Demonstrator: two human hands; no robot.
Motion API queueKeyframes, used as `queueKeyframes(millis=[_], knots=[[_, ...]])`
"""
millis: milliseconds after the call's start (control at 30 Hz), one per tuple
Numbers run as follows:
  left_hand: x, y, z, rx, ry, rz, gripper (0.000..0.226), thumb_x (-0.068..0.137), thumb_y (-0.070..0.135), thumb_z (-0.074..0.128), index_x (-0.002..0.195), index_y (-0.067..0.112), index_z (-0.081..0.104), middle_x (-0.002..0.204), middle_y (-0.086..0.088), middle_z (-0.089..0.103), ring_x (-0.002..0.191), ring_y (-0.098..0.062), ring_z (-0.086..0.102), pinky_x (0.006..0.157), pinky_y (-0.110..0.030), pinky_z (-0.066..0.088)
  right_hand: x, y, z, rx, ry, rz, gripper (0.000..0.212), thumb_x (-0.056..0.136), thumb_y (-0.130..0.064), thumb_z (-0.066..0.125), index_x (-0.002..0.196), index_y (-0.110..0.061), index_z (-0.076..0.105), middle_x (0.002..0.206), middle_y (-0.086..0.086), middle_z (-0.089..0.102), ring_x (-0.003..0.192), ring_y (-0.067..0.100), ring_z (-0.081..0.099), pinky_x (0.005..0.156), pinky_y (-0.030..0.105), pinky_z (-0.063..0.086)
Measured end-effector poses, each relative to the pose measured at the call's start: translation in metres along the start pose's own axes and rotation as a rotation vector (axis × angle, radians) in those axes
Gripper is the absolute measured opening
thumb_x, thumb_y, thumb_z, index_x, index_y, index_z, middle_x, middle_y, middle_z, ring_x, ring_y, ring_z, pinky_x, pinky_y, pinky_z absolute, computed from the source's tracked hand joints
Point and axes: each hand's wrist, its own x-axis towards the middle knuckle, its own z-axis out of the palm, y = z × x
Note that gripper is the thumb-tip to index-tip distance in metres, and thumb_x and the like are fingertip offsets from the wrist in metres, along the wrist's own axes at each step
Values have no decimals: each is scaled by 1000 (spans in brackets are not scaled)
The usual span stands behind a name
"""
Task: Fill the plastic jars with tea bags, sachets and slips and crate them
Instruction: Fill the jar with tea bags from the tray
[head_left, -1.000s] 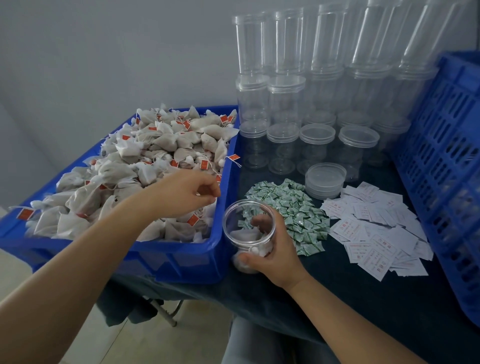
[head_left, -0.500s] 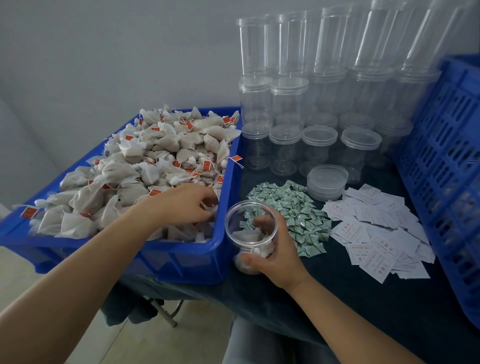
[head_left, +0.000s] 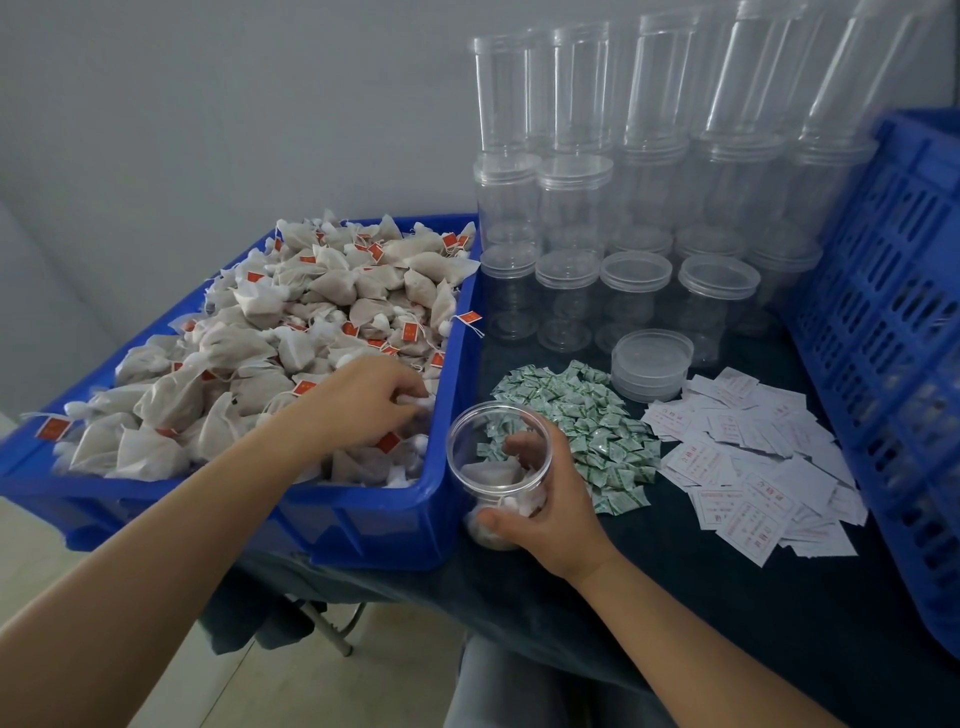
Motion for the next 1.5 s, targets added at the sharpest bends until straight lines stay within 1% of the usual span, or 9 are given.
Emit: queueKeyframes(millis=[367, 467, 567, 667, 967, 1167, 1300, 1400, 1500], knots=[[-11, 9, -24, -93, 182, -50, 17, 85, 23, 67, 77, 24, 52, 72, 8, 55, 61, -6, 49, 54, -18, 33, 0, 0, 0, -2, 3, 1, 91, 56, -50, 86, 127, -73, 34, 129, -14, 53, 123, -2, 52, 93, 9, 44], [-15, 14, -34, -93, 270, -25, 8, 86, 19, 66, 89, 20, 59, 75, 11, 55, 64, -3, 50, 56, -15, 32, 0, 2, 0, -2, 4, -1, 91, 55, -50, 85, 126, -74, 34, 127, -18, 53, 123, -2, 52, 93, 9, 44], [-21, 21, -46, -103, 340, 25, 26, 88, 16, 63, 113, 22, 64, 82, 17, 53, 69, 4, 50, 61, -11, 35, 1, 5, 0, 4, -3, -1, 91, 55, -48, 86, 125, -74, 34, 122, -32, 53, 125, -1, 52, 93, 9, 44], [-26, 32, -57, -132, 375, 93, 22, 88, 15, 63, 108, 24, 67, 82, 29, 50, 73, 14, 52, 64, -2, 37, 1, 7, 0, 9, -7, -1, 91, 56, -47, 87, 126, -73, 35, 121, -36, 52, 124, -2, 51, 93, 9, 45], [-26, 62, -40, -226, 204, 232, 25, 85, 10, 63, 88, 35, 61, 83, 14, 63, 83, 4, 52, 70, -5, 39, 1, 6, 1, 20, 1, 3, 90, 55, -49, 88, 127, -70, 38, 120, -29, 53, 122, 2, 54, 93, 15, 47], [-24, 72, -22, -158, 150, 312, 13, 86, 15, 64, 96, 21, 70, 81, 17, 60, 74, 5, 51, 70, -3, 35, 2, 1, 2, 83, -4, -24, 91, 56, -39, 89, 130, -63, 41, 135, 1, 55, 128, 16, 54, 103, 38, 50], [-24, 73, -17, -107, 116, 353, 15, 86, 13, 65, 99, 16, 70, 92, 8, 59, 84, -6, 51, 77, -8, 33, 3, 1, 1, 110, -6, -25, 90, 59, -35, 90, 133, -56, 43, 132, -8, 58, 124, 16, 58, 97, 30, 52], [-26, 72, -16, -92, 73, 365, 16, 86, 11, 63, 99, 17, 71, 93, 9, 57, 82, -2, 48, 77, -4, 32, 3, 2, 1, 126, -7, -26, 92, 61, -34, 90, 139, -45, 42, 133, -9, 58, 125, 18, 58, 99, 34, 52], [-27, 71, -16, -73, 36, 347, 16, 87, 14, 63, 100, 20, 70, 90, 11, 61, 76, 1, 51, 74, -6, 37, 2, 1, 1, 119, -8, -37, 92, 61, -36, 90, 135, -55, 41, 133, -15, 57, 126, 14, 57, 98, 29, 51]])
